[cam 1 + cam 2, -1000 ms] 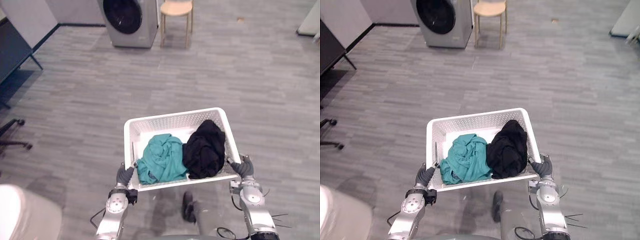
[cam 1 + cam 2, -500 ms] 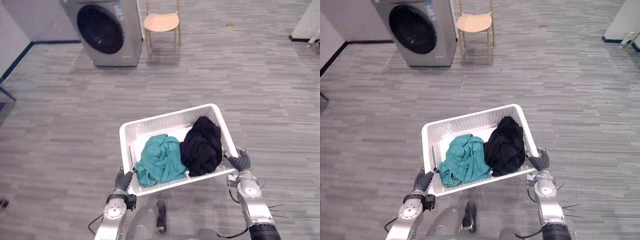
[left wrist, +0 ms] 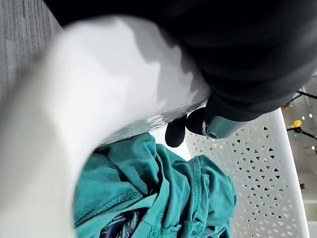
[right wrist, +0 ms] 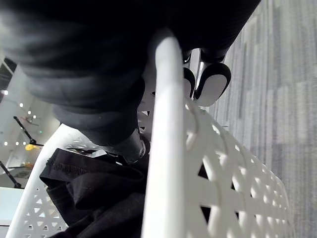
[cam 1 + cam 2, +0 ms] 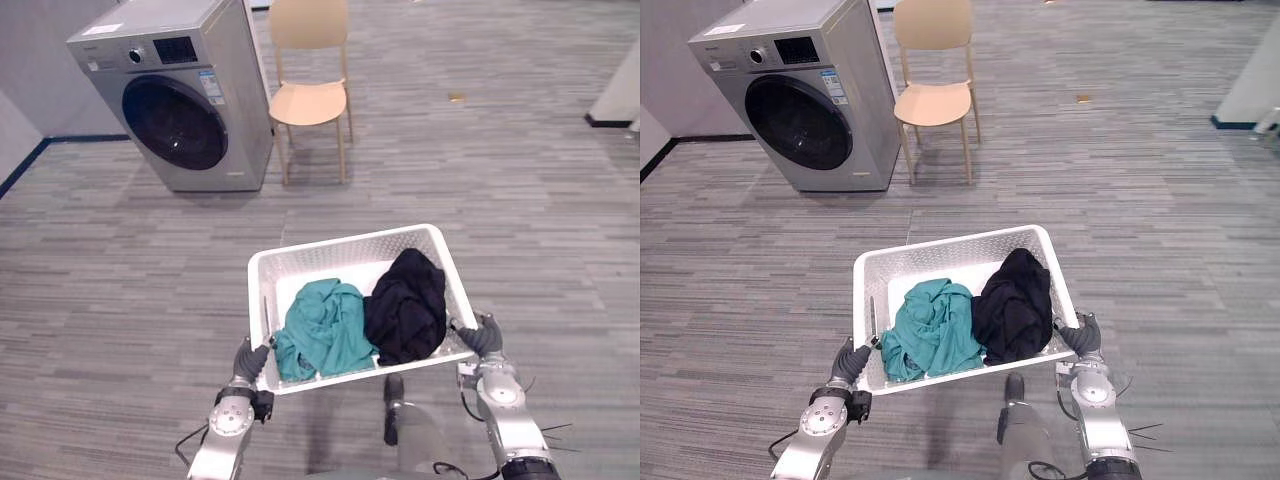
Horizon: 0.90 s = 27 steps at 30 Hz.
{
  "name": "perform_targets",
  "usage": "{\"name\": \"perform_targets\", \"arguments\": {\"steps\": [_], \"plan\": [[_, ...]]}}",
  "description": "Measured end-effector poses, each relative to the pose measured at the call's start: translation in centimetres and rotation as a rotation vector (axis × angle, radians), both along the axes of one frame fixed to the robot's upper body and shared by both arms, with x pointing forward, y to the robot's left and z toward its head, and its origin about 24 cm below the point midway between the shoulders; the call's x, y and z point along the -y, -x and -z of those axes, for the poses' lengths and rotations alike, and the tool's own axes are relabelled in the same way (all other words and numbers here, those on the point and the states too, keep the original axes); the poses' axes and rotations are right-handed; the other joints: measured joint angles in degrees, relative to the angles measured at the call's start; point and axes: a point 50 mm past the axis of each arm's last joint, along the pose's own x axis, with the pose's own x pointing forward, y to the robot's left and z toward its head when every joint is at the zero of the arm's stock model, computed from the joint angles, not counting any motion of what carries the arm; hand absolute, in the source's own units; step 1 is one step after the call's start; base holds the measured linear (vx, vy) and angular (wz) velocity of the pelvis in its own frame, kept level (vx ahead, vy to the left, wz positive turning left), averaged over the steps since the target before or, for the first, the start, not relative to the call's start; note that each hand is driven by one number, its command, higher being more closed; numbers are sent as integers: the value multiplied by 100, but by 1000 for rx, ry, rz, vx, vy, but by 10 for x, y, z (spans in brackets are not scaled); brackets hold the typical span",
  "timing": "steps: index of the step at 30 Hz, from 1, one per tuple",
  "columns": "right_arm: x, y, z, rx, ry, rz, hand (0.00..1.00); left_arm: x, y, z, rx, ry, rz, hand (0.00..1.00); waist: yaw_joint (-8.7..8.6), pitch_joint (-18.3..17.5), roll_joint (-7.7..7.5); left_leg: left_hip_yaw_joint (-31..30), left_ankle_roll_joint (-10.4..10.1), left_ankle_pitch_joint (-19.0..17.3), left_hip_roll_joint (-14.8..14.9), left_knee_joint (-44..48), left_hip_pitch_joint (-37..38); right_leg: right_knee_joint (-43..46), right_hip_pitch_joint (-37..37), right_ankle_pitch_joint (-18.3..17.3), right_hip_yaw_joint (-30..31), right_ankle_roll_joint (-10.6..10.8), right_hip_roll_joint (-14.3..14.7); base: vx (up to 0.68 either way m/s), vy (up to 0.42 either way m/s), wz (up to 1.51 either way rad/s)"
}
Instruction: Pick up the laundry basket with both hands and put the clothes into the washing machine.
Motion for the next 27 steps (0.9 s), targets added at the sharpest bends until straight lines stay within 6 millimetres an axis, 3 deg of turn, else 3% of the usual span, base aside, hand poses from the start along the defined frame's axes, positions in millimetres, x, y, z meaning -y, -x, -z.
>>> {"name": "perform_targets", "arguments": {"steps": [1, 2, 3, 4, 5, 6, 7, 8, 9, 11, 13, 14, 15, 18, 21, 22, 24, 25, 26, 27], "plan": [[1, -3, -8, 34, 8, -4, 100, 1, -1, -3, 14, 6, 0, 100, 84, 5, -23, 284, 24, -343, -147, -494, -391, -306, 377, -29, 53, 9, -11, 601, -102, -11], [2, -4, -11, 50, 8, -6, 100, 1, -2, -5, 26, 9, 1, 100, 114, 9, -49, 404, 32, -465, -233, -887, -589, -417, 506, -56, 91, 16, -19, 600, -23, -19], [3, -9, -16, 71, 16, -9, 100, 2, -5, -9, 55, 13, 5, 100, 203, 26, -35, 553, 63, -530, -455, -1913, -921, -595, 756, -157, 148, 110, -71, 590, 53, -22], [5, -13, -18, 79, 23, -11, 100, 4, -6, -11, 63, 21, 8, 100, 246, 56, -84, 559, -109, -392, -772, -3304, -1025, -736, 990, -275, 207, 227, -173, 585, 80, -19], [6, -14, -20, 83, 27, -12, 100, 5, -6, -10, 62, 25, 9, 100, 253, 42, -63, 554, -312, -221, -885, -4087, -1022, -831, 1108, -323, 237, 278, -206, 577, 124, -22], [8, -16, -22, 87, 36, -17, 100, 6, -5, -12, 67, 29, 10, 100, 265, 4, 68, 568, -468, 295, -897, -5253, -1059, -1029, 1312, -446, 302, 424, -166, 594, 169, -25], [8, -17, -20, 78, 34, -19, 100, 6, -5, -12, 69, 31, 9, 100, 286, -1, 88, 625, -446, 629, -867, -5239, -1071, -1083, 1427, -512, 362, 496, -166, 742, 241, -39], [6, -19, -14, 56, 22, -15, 100, 5, -6, -13, 73, 25, 10, 100, 366, -49, 51, 847, -24, 954, -977, -5054, -980, -1114, 1664, -655, 443, 668, -294, 800, 267, -18], [5, -19, -10, 41, 11, -11, 100, 3, -9, -15, 79, 18, 8, 100, 347, -56, -167, 925, 315, 705, -1147, -4750, -994, -1115, 1790, -713, 433, 866, -615, 687, 231, -3], [8, -18, -6, 19, 18, -6, 100, 5, -6, -13, 68, 20, 12, 100, 409, -65, -231, 1073, 468, 302, -1230, -4237, -1023, -546, 1693, -748, 538, 1072, -814, 644, 227, 2], [8, -17, -1, -2, 13, -7, 100, 6, -1, -8, 42, 18, 23, 100, 400, -66, -255, 1115, 471, -46, -1358, -4217, -706, 1295, 1024, -835, 600, 1652, -1095, 565, 225, -1], [7, -14, 3, -18, 3, -3, 100, 5, 1, -7, 32, 4, 34, 100, 353, -62, -259, 910, 461, -388, -1527, -4487, -305, 2891, 394, -568, 683, 1947, -1251, 555, 211, 47], [3, -10, 10, -38, -17, 2, 100, 0, 1, -7, 20, -19, 41, 100, 250, -8, -347, 721, 521, -492, -1725, -4769, 190, 4069, -27, -740, 741, 1714, -1303, 567, 176, 62], [2, 3, 16, -62, -34, 13, 100, -2, -1, -8, 18, -55, 79, 100, 50, -32, -327, 177, 527, -504, -1873, -5548, 1237, 4263, -844, -1225, 510, 892, -1005, 554, 67, 90], [11, 13, 10, -31, -34, 58, 100, 4, -11, -14, 51, -66, 126, 100, -110, -48, -354, -277, 500, -513, -1883, -5770, 1592, 2809, -1565, -1244, 415, 774, -846, 553, -52, 115], [16, 17, 9, -26, -28, 86, 100, 10, -15, -17, 65, -67, 155, 100, -141, -48, -388, -401, 364, -591, -1867, -5893, 1895, 1495, -1787, -805, 386, 859, -861, 557, -94, 95], [15, 17, 10, -27, -34, 90, 100, 8, -13, -15, 57, -74, 156, 100, -158, -106, -507, -433, 211, -691, -1905, -6144, 2382, 290, -1885, -188, 265, 896, -951, 650, -167, 61], [13, 22, 14, -42, -40, 92, 100, 7, -10, -13, 44, -83, 161, 100, -207, -218, -668, -528, 144, -798, -1946, -6288, 2772, 119, -1948, -57, 233, 774, -1042, 780, -257, 54], [14, 24, 15, -51, -38, 93, 100, 7, -9, -11, 35, -81, 161, 100, -236, -279, -666, -625, 111, -895, -1899, -6315, 2944, 231, -1934, 405, 308, 595, -1019, 695, -239, 51], [15, 29, 18, -67, -35, 98, 100, 12, -4, -4, 6, -63, 159, 100, -229, -494, -476, -705, 60, -940, -1676, -6258, 3073, 510, -1944, 947, 289, 425, -844, 756, -256, 29]]}}
